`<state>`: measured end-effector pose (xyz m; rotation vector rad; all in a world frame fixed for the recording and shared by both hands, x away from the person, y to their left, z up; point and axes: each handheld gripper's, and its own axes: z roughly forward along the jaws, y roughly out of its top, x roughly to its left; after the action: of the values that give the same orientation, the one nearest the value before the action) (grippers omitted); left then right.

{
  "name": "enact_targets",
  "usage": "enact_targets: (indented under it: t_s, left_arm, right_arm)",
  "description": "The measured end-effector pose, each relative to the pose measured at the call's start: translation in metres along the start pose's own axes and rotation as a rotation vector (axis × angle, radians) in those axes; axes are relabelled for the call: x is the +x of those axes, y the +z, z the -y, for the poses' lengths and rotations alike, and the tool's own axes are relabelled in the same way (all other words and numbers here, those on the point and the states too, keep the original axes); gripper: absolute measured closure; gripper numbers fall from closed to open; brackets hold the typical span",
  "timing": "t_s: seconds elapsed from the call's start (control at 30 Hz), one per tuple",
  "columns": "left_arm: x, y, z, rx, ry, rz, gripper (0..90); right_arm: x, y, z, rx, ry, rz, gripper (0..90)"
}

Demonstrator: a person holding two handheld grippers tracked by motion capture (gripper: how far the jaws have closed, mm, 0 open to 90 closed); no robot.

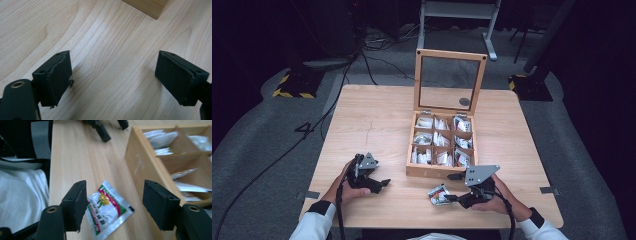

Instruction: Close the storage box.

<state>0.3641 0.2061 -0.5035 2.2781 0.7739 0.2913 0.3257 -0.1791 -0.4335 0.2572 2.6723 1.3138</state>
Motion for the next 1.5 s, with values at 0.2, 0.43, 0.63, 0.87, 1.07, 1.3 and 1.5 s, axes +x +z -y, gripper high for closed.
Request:
enact_targets:
  t_s: [0.2, 0.43, 0.63, 0.87, 1.07, 1.3, 1.5]
  left_arm:
    - [0.001, 0.000, -0.001, 0.009, 0.003, 0.005, 14.3]
    - [0.003, 0.001, -0.005, 0.025, -0.005, -0.004, 16.2]
    - [0.013, -0.002, -0.014, 0.003, -0.037, -0.001, 18.2]
    - [0.020, -0.011, -0.029, -0.054, -0.035, -0.010, 18.7]
    - [0.022, -0.020, -0.044, -0.121, -0.036, -0.005, 18.7]
    - [0.024, -0.029, -0.059, -0.185, -0.026, -0.015, 18.3]
    - [0.027, -0.032, -0.071, -0.209, -0.010, -0.021, 18.3]
  right_arm:
    - [-0.013, -0.023, -0.002, -0.053, 0.026, 0.087, 37.1]
    - [-0.035, -0.047, 0.004, -0.097, 0.084, 0.198, 38.6]
    - [-0.049, -0.061, 0.008, -0.116, 0.125, 0.263, 38.9]
    - [-0.063, -0.070, 0.016, -0.120, 0.159, 0.313, 37.4]
    - [-0.071, -0.073, 0.021, -0.111, 0.178, 0.354, 35.2]
    - [-0.082, -0.075, 0.027, -0.101, 0.204, 0.382, 34.1]
    - [-0.090, -0.076, 0.030, -0.088, 0.216, 0.403, 33.8]
